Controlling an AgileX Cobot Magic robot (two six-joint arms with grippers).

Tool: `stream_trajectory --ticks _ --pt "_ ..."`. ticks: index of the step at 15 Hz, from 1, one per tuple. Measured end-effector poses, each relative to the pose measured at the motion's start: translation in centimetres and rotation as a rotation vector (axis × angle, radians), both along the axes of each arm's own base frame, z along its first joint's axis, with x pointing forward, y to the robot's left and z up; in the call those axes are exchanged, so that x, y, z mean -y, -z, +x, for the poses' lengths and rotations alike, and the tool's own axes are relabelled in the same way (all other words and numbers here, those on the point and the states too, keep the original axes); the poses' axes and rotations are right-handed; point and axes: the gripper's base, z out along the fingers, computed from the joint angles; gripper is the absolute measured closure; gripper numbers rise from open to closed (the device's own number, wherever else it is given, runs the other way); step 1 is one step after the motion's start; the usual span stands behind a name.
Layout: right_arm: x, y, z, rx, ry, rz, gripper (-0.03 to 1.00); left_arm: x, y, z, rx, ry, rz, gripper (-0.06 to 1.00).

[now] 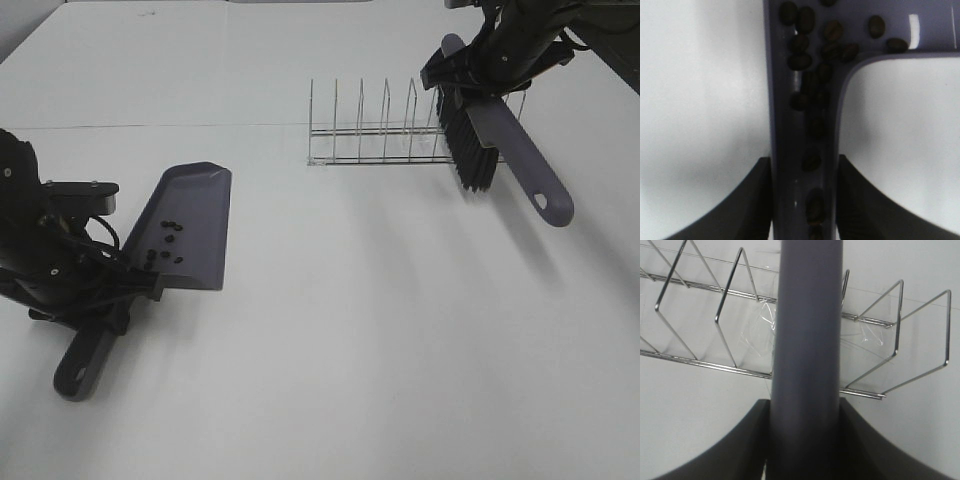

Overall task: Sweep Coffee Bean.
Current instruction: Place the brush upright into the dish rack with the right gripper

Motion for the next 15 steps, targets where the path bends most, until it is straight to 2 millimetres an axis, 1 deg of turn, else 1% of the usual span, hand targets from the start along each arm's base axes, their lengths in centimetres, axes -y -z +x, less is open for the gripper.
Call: stream_trajectory --ticks 1,2,3,6,10,13,14,15 --pt "0.0 0.4 0.2 -0.008 0.002 -0.001 0.66 0.0 0.0 0.0 0.0 0.0 0.0 0.6" --pt "0.4 1.8 0.8 -0.056 0.033 -0.002 0.66 0.0 0.0 0.0 -0.001 0.001 0.001 0.6" --pt "0.6 2.1 1.1 -0.063 0.047 0.002 0.66 0.0 0.0 0.0 -0.001 0.001 0.001 0.6" --pt "0.7 1.8 1.4 -0.059 0.054 0.009 0.66 0.0 0.0 0.0 -0.001 0.002 0.001 0.6" --pt "0.8 2.5 1.5 -0.072 0.056 0.01 0.66 0.0 0.0 0.0 0.001 0.004 0.002 0.6" --pt "0.8 2.4 1.5 -0.081 0.06 0.009 0.66 0.0 0.0 0.0 0.001 0.005 0.003 0.6" --pt "0.8 2.4 1.6 -0.094 0.064 0.009 0.63 0.0 0.0 0.0 0.001 0.005 0.003 0.6" --pt "0.8 2.5 1.6 -0.117 0.07 0.005 0.53 0.0 0.0 0.0 0.0 0.005 0.003 0.6"
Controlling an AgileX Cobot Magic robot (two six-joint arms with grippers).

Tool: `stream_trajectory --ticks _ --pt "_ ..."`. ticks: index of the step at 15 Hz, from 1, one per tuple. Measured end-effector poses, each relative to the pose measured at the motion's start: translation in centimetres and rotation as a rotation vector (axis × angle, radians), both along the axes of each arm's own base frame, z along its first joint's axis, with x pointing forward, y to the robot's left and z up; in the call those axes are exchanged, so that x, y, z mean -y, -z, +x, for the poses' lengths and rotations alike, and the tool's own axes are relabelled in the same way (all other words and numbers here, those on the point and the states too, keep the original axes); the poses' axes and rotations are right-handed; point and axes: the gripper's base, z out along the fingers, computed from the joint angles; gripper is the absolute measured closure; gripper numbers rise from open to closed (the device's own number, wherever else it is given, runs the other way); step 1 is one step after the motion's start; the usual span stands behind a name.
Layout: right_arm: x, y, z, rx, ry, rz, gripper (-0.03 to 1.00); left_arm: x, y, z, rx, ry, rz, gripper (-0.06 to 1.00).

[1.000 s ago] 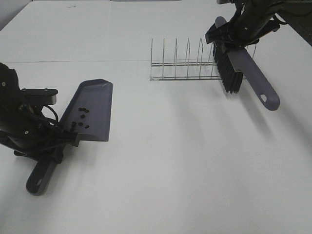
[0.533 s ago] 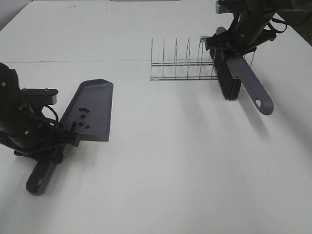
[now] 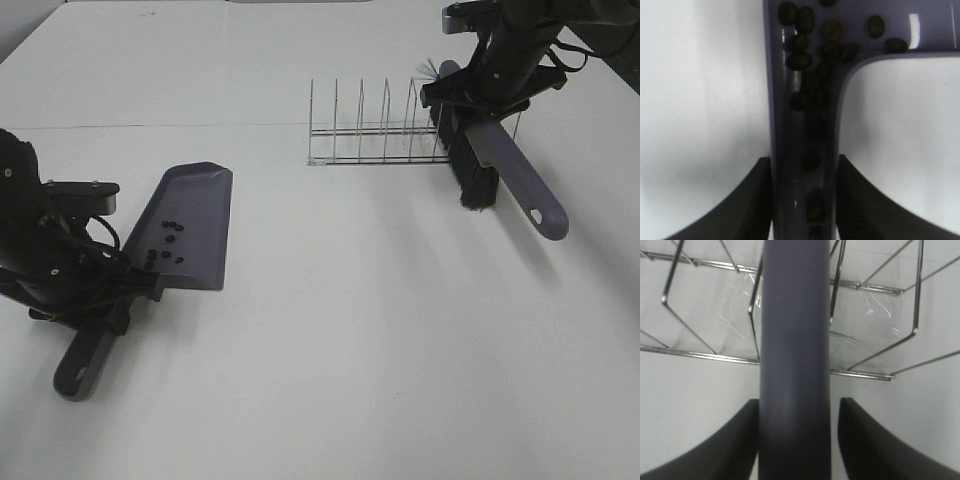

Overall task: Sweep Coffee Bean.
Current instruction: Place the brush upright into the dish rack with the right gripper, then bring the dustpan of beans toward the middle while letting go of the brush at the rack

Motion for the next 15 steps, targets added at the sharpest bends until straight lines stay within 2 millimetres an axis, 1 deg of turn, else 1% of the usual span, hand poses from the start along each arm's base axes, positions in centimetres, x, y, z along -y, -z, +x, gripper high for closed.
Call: stream_trajectory --ticks 2,3,5,7,12,13,15 --pt "0.0 -0.9 0.2 -0.024 0.016 0.007 0.33 0.0 0.0 0.0 0.0 0.0 0.0 0.6" --pt "0.0 -2.1 0.4 -0.019 0.022 0.006 0.27 0.0 0.0 0.0 0.0 0.0 0.0 0.6" --pt "0.0 -3.8 0.6 -0.027 0.033 0.003 0.25 0.0 0.0 0.0 0.0 0.0 0.0 0.6" --pt "0.1 -4.9 0.4 -0.064 0.024 -0.017 0.25 0.0 0.0 0.0 0.0 0.0 0.0 0.6" --pt "0.4 -5.6 -1.0 -0.211 0.006 -0.051 0.25 0.0 0.0 0.0 0.0 0.0 0.0 0.6" --pt "0.4 -6.3 -1.2 -0.214 0.004 -0.049 0.25 0.0 0.0 0.0 0.0 0.0 0.0 0.6" --pt "0.4 -8.6 -1.8 -0.173 0.003 -0.035 0.25 0.0 0.0 0.0 0.0 0.0 0.0 0.6"
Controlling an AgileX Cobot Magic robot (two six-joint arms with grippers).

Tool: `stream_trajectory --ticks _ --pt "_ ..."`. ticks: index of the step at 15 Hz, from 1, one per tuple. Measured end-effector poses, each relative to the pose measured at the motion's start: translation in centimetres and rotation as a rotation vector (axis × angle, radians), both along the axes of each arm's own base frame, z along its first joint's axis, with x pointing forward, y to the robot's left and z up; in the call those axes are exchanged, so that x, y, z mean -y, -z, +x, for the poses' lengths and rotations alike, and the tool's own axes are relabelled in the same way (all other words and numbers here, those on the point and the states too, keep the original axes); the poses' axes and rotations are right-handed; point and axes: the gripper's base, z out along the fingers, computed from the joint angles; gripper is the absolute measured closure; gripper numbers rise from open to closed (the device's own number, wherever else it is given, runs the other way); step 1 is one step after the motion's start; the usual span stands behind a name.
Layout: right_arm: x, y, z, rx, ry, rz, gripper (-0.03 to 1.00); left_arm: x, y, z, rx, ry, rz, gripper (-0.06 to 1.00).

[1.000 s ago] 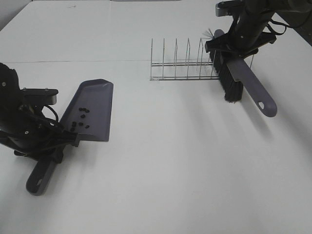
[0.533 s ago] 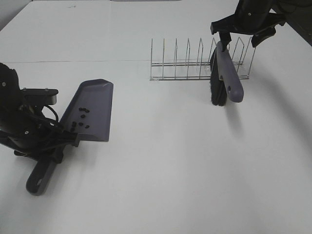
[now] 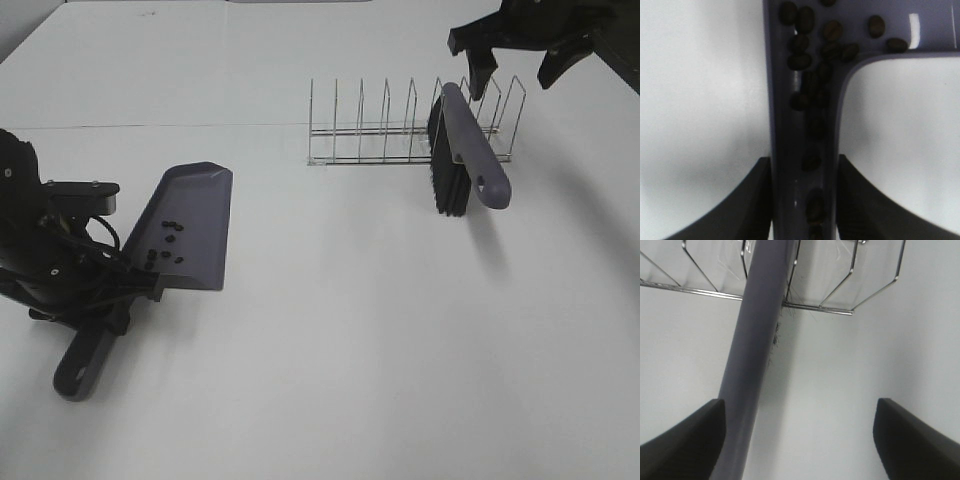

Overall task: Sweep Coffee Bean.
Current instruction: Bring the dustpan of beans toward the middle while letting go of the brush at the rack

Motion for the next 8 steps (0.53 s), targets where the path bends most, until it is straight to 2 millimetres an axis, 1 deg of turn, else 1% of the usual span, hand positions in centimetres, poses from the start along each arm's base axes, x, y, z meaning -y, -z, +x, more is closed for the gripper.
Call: stream_trajectory --ticks 1,2,3,4,5,8 --pt "0.0 -3.5 -1.3 0.057 -0.018 0.037 0.25 0.0 0.0 0.0 0.0 0.0 0.0 0.6" --pt "0.0 -5.2 -2.4 0.076 -0.024 0.059 0.25 0.0 0.0 0.0 0.0 0.0 0.0 0.6" --pt "0.1 -6.3 -3.5 0.084 -0.025 0.062 0.25 0.0 0.0 0.0 0.0 0.0 0.0 0.6" --pt "0.2 -6.9 -4.2 0.089 -0.026 0.063 0.25 0.0 0.0 0.0 0.0 0.0 0.0 0.6" --pt "0.5 -7.7 -5.7 0.08 -0.025 0.064 0.25 0.0 0.0 0.0 0.0 0.0 0.0 0.6" --pt "1.3 -8.6 -10.9 0.027 -0.026 0.06 0.25 0.0 0.0 0.0 0.0 0.0 0.0 0.6"
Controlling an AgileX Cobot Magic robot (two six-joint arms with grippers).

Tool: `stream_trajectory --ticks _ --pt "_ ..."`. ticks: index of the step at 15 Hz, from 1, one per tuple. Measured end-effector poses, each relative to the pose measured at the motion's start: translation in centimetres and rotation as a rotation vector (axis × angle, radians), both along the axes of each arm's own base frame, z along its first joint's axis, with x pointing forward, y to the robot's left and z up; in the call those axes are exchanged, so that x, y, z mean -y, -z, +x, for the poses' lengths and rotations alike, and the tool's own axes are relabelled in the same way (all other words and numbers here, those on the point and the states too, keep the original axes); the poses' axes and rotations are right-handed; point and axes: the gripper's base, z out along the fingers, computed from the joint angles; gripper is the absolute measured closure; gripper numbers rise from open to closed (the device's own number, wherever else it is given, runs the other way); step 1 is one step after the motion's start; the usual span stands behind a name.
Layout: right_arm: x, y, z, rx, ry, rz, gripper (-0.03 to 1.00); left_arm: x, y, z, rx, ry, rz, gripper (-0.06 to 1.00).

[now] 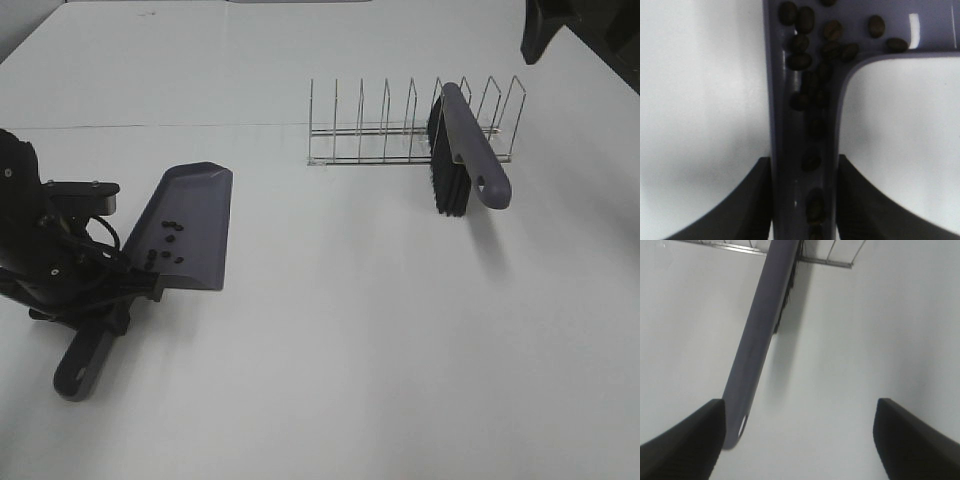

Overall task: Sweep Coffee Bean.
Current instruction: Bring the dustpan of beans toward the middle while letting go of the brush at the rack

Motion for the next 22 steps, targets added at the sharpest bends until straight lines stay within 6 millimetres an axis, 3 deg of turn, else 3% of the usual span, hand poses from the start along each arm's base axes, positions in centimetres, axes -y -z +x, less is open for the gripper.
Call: stream_trajectory --ticks 3,4,5,6,8,12,14,16,18,22 --pt "1.0 -1.4 -6.9 -0.007 0.0 0.014 0.25 0.0 0.0 0.0 0.002 -0.001 0.0 0.6" --pt "1.2 -1.5 -7.9 -0.007 0.0 0.014 0.25 0.0 -0.1 0.0 0.003 -0.002 -0.001 0.6" --pt "1.6 -1.6 -10.5 -0.005 0.002 0.015 0.25 0.0 -0.1 0.0 0.006 -0.001 -0.001 0.6" --pt "2.3 -1.1 -15.3 -0.004 0.003 0.017 0.25 0.2 -0.3 0.1 0.006 -0.004 -0.008 0.6" --pt "3.0 -0.2 -19.6 0.007 0.014 0.026 0.25 1.3 -0.5 0.3 0.008 -0.004 -0.029 0.6" --pt "3.7 2.0 -25.2 0.03 0.035 0.07 0.25 4.7 -1.6 0.6 0.025 0.047 -0.07 0.6" --pt "3.7 2.8 -27.4 0.052 0.034 0.116 0.25 6.2 -2.2 1.1 0.048 0.05 -0.094 0.6" --pt "3.6 3.3 -28.6 0.069 0.031 0.145 0.25 6.5 -1.4 1.3 0.03 0.032 -0.091 0.6" --pt "3.7 3.3 -29.2 0.091 0.029 0.154 0.25 6.6 -0.2 1.2 -0.01 0.012 -0.078 0.6" --pt "3.7 3.3 -29.3 0.096 0.029 0.156 0.25 6.6 -0.2 1.4 -0.009 0.002 -0.08 0.6"
